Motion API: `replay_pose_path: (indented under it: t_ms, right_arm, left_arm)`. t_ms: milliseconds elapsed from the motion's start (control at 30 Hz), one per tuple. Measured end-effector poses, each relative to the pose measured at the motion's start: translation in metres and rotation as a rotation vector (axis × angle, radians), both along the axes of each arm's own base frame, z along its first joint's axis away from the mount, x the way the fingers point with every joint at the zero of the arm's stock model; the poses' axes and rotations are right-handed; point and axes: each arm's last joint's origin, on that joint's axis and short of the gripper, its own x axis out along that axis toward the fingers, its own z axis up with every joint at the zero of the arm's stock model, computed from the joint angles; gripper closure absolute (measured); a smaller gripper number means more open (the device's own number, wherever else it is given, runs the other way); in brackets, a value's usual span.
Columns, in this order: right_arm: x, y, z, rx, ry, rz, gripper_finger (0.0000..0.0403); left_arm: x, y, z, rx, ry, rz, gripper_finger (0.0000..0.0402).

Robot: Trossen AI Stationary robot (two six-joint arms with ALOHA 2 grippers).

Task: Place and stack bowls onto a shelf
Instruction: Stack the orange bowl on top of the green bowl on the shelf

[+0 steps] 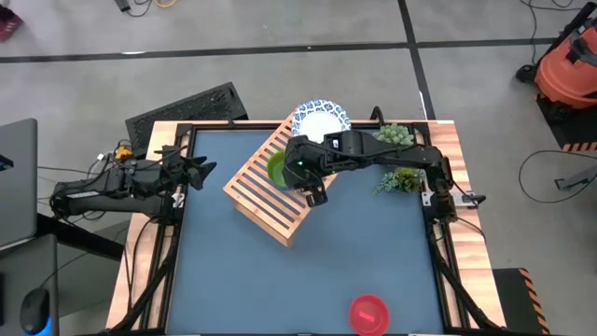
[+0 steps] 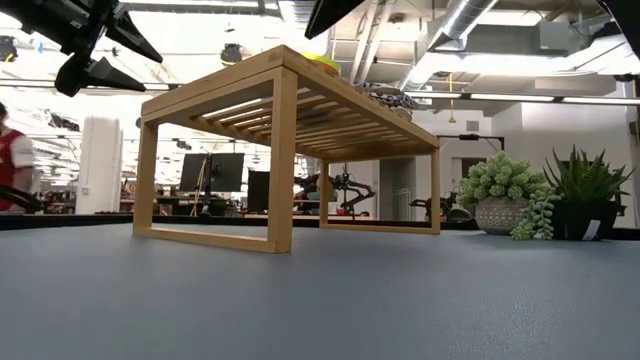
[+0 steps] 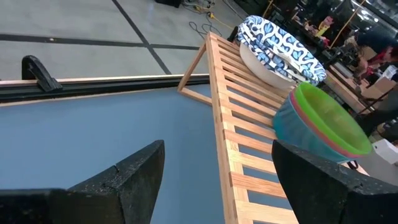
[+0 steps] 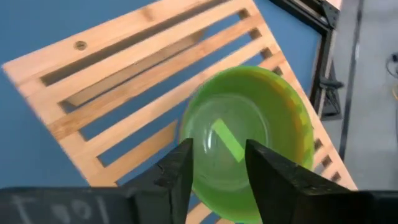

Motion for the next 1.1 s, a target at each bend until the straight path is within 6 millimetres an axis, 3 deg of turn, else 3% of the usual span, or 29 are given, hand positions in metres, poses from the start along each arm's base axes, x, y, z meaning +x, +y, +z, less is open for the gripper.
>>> replay_pose_path:
  t_ms: [167, 400, 500, 633, 867, 1100]
  right_arm:
    - [-0.005, 0.007, 0.005, 0.042, -0.012, -0.049, 0.0222]
    - [-0.041, 0.052, 0.022, 0.352, 0.06, -0.151, 0.0229]
    - [-0.055, 0.084, 0.018, 0.468, 0.186, -0.234, 0.0229]
    - [-0.075, 0.138, 0.008, 0.482, 0.332, -0.262, 0.023]
    - [-0.11, 0.236, -0.017, 0.536, 0.339, -0.243, 0.023]
    - [-0.148, 0.311, -0.059, 0.636, 0.356, -0.192, 0.023]
  left_arm:
    - [0.0, 0.0, 0.0, -0.001, 0.0, 0.0, 0.012]
    - [0.0, -0.001, 0.0, -0.009, 0.0, -0.022, 0.012]
    - [0.0, -0.001, -0.001, -0.01, 0.005, -0.024, 0.012]
    - [0.0, -0.001, -0.003, -0.012, 0.03, -0.025, 0.012]
    - [-0.001, -0.001, -0.005, -0.028, 0.049, -0.048, 0.012]
    - [-0.001, -0.002, -0.005, -0.029, 0.049, -0.057, 0.012]
